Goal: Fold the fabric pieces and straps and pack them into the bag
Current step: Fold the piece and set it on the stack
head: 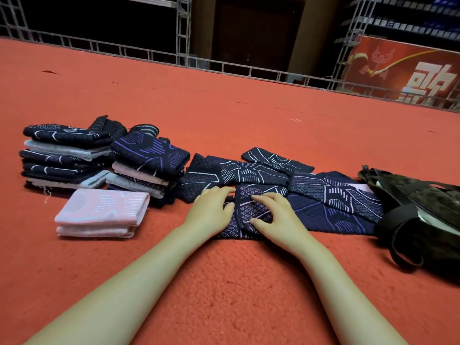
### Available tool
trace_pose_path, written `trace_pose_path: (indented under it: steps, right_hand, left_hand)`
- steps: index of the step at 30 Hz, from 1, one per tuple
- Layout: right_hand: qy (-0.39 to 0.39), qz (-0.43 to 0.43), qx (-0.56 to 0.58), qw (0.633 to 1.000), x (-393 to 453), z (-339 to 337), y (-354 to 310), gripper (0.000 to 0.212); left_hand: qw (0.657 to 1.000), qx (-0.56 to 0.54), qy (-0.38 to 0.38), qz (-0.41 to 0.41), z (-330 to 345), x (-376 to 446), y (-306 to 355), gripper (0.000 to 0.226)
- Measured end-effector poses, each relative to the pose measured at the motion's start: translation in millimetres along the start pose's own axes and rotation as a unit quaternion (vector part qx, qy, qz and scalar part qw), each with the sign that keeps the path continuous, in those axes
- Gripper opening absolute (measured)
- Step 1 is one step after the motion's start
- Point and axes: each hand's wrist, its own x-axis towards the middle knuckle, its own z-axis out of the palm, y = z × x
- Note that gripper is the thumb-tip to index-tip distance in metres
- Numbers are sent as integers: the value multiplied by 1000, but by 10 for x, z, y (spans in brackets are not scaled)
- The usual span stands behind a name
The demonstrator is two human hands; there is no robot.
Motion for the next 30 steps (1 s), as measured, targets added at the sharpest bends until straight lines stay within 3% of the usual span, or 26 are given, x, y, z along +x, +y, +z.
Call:
trace_pose_path:
  steps: [4, 10, 13, 16, 21, 23, 26, 27, 30]
  right_hand:
    - [-6, -5, 6, 1000, 3, -7, 5, 46]
    - [2, 15, 24, 1000, 1, 8, -25, 40]
    - [45, 95, 94, 990, 30, 2, -37, 43]
    - [60, 188, 289, 937, 43, -56, -58, 48]
    - [73, 177, 479, 857, 26, -101, -130, 51]
    - [73, 170, 527, 829, 7, -128, -164, 45]
    - [46, 144, 543, 826, -18, -138, -221, 26]
    - [27, 139, 519, 843, -20, -120, -233, 27]
    - [-9, 99, 380, 920, -36, -30, -243, 33]
  left_hand:
    - [999, -10, 7, 32, 3, -30, 44, 43]
    - [992, 93, -79, 43, 34, -44, 54, 50]
    - [992, 87, -81, 35, 30, -43, 62, 51]
    - [997, 46, -62, 25, 22, -37, 62, 50]
    - [998, -59, -21, 25, -16, -35, 145, 46]
    - [989, -143, -38, -6, -6, -40, 201, 43]
    - [944, -309, -78, -87, 35, -27, 268, 28]
    - [913, -382, -79, -116, 20, -26, 305, 22]
    - [811, -544, -71, -203, -63, -33, 403, 31]
